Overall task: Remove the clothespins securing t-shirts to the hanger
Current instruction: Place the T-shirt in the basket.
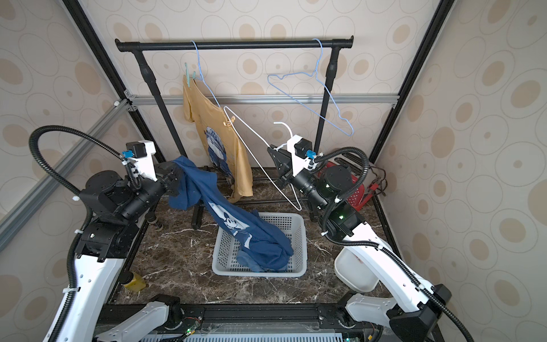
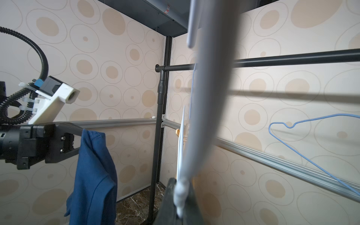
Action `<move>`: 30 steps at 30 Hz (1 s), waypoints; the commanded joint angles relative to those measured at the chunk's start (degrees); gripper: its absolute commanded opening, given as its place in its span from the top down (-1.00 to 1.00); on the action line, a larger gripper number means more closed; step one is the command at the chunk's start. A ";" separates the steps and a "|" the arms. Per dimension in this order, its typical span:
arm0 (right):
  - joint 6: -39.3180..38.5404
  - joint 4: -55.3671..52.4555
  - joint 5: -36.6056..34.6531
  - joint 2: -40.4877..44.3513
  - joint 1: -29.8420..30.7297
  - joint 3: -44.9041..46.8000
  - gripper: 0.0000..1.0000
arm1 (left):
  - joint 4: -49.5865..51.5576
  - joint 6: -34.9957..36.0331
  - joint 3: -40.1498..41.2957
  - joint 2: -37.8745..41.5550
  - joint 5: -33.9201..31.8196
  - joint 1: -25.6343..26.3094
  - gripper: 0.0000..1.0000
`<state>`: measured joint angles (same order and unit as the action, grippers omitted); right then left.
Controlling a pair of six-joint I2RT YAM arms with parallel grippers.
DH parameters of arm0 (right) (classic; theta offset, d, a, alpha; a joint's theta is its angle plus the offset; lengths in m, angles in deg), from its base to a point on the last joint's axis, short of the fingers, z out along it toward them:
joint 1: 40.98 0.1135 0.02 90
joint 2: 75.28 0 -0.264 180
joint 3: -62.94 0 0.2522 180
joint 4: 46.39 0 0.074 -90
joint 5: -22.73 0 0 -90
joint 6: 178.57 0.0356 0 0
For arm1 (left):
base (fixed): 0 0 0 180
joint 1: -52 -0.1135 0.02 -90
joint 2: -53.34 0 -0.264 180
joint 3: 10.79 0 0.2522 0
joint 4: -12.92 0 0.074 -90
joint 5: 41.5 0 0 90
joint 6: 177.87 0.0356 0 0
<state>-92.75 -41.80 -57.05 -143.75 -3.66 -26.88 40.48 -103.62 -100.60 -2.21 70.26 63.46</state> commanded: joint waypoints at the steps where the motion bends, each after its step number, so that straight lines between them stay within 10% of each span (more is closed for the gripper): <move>1: -1.04 1.52 -1.01 0.34 -0.20 0.41 1.00 | -1.84 -0.17 1.62 -0.69 1.66 6.53 1.00; 12: -3.44 -0.19 -4.09 2.53 -1.87 0.92 1.00 | -6.49 1.64 4.27 -12.85 -8.51 34.80 1.00; 18: -3.04 -0.85 -4.38 4.45 -3.77 2.32 1.00 | -5.88 -1.09 7.41 -15.96 -8.54 37.58 1.00; 30: -1.00 0.82 -2.52 2.82 -4.63 3.46 1.00 | 25.48 -0.99 14.51 -10.40 -33.51 37.58 1.00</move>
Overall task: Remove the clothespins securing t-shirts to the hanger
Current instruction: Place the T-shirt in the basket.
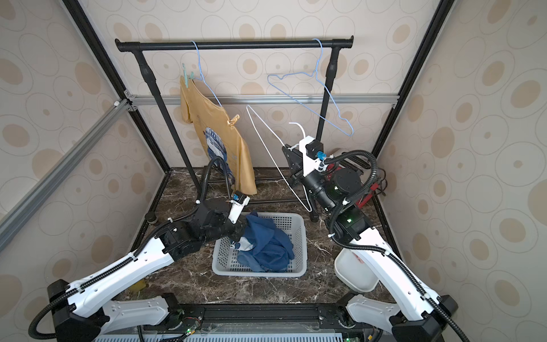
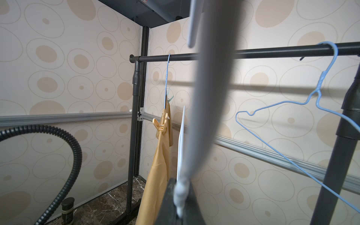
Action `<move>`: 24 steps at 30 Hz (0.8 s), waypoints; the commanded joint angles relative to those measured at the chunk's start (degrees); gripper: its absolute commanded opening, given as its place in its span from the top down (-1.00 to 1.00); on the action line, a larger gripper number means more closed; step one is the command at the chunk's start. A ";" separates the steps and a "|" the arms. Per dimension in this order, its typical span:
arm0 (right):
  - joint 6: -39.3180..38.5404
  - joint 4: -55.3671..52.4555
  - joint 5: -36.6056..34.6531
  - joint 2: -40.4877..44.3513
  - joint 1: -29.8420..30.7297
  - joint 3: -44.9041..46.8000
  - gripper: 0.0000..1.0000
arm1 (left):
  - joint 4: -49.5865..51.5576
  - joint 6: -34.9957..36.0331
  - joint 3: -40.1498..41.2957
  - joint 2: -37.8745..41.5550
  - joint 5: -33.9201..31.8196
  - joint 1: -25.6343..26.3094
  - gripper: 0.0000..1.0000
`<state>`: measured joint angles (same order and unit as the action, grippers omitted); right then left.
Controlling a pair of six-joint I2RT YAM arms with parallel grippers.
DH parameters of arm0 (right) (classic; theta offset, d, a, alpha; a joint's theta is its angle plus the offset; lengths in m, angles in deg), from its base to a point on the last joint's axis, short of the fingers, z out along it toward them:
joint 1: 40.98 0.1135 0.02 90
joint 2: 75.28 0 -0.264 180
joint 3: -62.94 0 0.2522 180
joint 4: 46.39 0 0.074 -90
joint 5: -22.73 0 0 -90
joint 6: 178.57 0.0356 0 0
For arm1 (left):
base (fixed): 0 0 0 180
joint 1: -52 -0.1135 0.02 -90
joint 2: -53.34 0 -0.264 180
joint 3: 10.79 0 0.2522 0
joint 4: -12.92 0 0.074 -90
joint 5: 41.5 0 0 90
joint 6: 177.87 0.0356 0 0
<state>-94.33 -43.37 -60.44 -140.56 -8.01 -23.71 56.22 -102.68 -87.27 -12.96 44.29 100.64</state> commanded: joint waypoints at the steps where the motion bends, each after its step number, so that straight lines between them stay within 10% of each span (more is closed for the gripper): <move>1: 0.80 2.49 0.98 -0.46 -0.32 0.37 1.00 | 10.46 -3.24 1.81 -0.15 -7.76 0.40 1.00; 9: 0.15 1.36 1.21 0.40 -0.35 1.46 1.00 | 11.16 -16.05 5.85 -8.43 -2.02 -0.61 1.00; 24: -1.29 -1.64 1.27 2.50 -0.50 2.88 1.00 | 10.71 -15.25 6.04 -17.10 1.69 -1.80 0.80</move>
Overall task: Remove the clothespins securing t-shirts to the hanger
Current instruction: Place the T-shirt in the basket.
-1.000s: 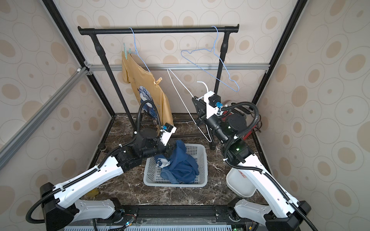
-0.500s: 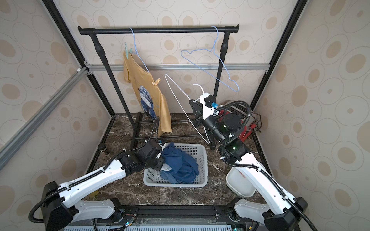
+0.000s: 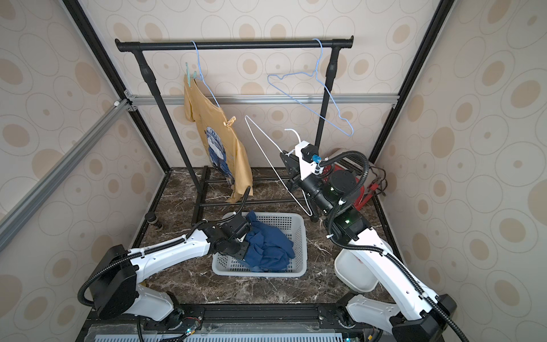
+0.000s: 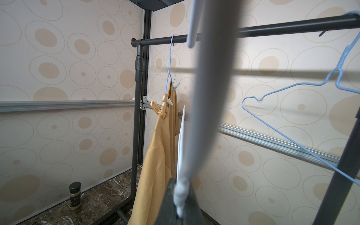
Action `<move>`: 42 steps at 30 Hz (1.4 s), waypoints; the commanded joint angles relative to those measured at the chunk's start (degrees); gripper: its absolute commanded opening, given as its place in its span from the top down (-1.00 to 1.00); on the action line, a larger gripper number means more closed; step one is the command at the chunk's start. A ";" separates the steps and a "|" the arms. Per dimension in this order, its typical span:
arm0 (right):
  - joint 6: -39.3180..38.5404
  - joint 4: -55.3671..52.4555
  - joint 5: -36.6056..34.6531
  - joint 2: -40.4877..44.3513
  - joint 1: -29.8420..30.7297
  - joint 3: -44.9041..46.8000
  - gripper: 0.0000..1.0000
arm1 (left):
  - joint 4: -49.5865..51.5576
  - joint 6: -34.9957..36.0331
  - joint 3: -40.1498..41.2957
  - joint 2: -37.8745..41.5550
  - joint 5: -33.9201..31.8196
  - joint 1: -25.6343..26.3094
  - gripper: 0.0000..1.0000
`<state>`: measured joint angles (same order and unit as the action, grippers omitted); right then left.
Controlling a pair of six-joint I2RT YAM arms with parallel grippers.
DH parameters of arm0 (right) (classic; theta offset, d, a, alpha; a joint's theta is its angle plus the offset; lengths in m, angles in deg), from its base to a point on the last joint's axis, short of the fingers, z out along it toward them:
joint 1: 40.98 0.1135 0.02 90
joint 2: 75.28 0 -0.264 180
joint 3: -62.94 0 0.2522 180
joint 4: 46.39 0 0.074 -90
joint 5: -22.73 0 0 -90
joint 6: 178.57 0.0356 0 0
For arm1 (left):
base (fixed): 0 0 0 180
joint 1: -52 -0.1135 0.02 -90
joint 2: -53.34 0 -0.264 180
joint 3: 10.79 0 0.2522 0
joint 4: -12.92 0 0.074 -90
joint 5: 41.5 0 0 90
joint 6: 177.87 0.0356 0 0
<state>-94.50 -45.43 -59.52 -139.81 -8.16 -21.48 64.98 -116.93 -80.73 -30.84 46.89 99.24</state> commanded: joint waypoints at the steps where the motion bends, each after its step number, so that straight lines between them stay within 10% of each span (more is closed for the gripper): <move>1: -1.03 0.23 0.34 2.05 -0.39 0.92 1.00 | 1.77 -0.15 -0.70 1.50 -1.02 -0.35 0.51; 3: -0.93 -0.30 0.10 2.84 -0.38 1.94 1.00 | 1.54 0.83 -0.39 3.05 -2.36 -0.39 -0.17; 7: -1.17 -2.28 -1.09 5.02 -0.37 4.44 1.00 | 1.66 4.05 0.39 5.83 -3.33 -0.39 -0.58; 28: -2.37 -19.52 -17.28 13.24 -0.52 10.56 1.00 | 31.97 31.55 -21.86 10.47 -20.06 1.73 -0.91; 42: 4.77 -38.44 -12.48 9.95 -0.83 1.93 1.00 | 15.19 55.43 -31.67 15.59 -5.84 1.82 -0.91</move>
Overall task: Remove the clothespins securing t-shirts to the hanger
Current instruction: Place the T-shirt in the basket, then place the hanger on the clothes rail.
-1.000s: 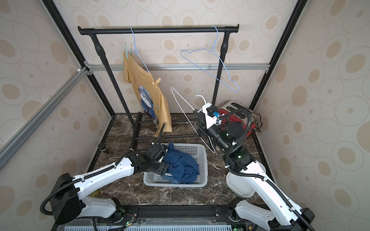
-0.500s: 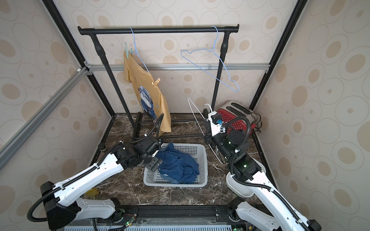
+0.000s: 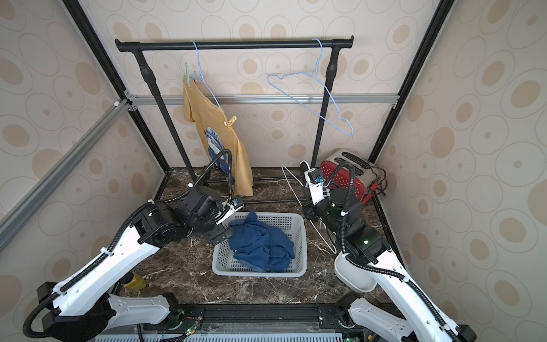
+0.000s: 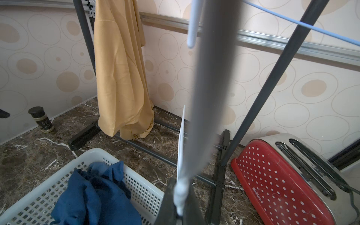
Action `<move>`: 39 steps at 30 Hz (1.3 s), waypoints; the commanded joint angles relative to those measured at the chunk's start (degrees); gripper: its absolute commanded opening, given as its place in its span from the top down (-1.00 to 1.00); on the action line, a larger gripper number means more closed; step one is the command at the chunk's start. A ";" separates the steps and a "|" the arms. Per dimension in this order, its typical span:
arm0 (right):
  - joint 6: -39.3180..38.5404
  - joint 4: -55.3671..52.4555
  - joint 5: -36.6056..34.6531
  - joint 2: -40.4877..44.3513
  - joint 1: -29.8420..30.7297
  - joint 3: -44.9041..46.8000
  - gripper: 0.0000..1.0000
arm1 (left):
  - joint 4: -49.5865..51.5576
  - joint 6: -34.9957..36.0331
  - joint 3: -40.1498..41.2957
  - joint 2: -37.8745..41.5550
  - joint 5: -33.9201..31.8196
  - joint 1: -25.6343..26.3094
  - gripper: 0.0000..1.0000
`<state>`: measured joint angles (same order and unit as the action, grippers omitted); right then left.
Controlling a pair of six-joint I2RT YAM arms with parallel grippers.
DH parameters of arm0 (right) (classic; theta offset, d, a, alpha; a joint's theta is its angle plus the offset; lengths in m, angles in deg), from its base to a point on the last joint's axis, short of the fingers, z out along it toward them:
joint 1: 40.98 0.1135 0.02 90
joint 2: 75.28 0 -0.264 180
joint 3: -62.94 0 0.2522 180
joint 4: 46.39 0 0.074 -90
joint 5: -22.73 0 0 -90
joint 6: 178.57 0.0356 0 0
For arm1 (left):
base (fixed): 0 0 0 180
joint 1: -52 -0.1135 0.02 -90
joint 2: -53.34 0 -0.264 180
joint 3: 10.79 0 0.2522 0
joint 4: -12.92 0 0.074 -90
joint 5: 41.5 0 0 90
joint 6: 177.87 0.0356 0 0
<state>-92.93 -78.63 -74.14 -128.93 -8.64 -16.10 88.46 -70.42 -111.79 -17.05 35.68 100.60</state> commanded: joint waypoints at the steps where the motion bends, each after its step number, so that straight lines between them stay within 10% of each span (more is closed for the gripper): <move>1: 4.03 -7.64 2.74 -1.64 -0.36 -4.92 1.00 | -12.77 11.02 0.55 2.47 6.97 0.44 -0.89; 15: 12.07 -14.55 6.96 -1.05 -0.26 -6.61 1.00 | -53.22 27.50 4.43 -9.75 19.93 1.59 -0.19; 25: 13.00 -15.27 8.08 -1.75 -0.25 -7.50 1.00 | -55.81 29.41 -1.22 -19.85 22.89 2.11 0.43; 39: 14.18 -12.70 10.06 -1.03 -0.25 -5.18 1.00 | -57.52 26.66 -2.82 -23.02 24.58 2.58 0.75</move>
<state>-79.55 -92.70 -65.51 -130.88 -8.79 -22.13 33.36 -43.51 -111.81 -39.74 58.94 102.39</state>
